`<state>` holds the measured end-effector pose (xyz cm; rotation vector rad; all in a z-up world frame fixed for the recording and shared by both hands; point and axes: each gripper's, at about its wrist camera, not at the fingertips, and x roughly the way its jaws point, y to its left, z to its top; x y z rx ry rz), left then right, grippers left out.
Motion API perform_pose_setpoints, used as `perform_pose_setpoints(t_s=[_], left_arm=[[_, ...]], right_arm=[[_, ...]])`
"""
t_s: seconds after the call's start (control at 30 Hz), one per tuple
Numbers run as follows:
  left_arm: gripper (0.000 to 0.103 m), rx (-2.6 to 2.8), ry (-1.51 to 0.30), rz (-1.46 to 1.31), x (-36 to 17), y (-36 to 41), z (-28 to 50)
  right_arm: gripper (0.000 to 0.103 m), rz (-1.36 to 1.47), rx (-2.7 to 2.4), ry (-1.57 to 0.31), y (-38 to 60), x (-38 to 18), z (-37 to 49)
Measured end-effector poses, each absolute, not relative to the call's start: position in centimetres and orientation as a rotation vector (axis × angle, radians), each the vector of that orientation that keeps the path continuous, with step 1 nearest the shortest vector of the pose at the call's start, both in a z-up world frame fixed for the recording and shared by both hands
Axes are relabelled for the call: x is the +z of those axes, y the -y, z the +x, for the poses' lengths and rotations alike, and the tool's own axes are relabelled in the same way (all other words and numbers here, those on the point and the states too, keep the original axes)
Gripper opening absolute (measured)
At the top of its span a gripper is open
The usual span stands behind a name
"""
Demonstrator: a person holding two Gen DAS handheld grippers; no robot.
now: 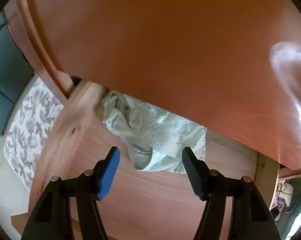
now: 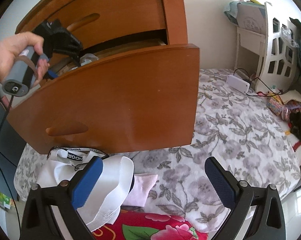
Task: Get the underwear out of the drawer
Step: 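Close the left gripper on the pale green lace cloth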
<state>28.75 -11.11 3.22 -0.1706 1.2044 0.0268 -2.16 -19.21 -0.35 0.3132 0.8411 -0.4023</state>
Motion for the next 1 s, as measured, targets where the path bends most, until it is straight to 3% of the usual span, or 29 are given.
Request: perform_pose_setpoints(t_s=[0.23, 0.77, 1.0], left_arm=[[0.063, 0.069, -1.263, -0.245, 1.6, 10.1, 29.8], [0.012, 0.089, -1.315, -0.441, -0.6, 7.6, 29.1], [0.006, 0.07, -1.307, -0.462, -0.8, 6.6, 28.9]], right_arm=[[0.103, 0.317, -0.4, -0.841, 19.2, -0.3, -2.1], [0.103, 0.335, -0.398, -0.841, 19.4, -0.5, -2.1], [0.103, 0.333, -0.399, -0.841, 19.4, -0.5, -2.1]])
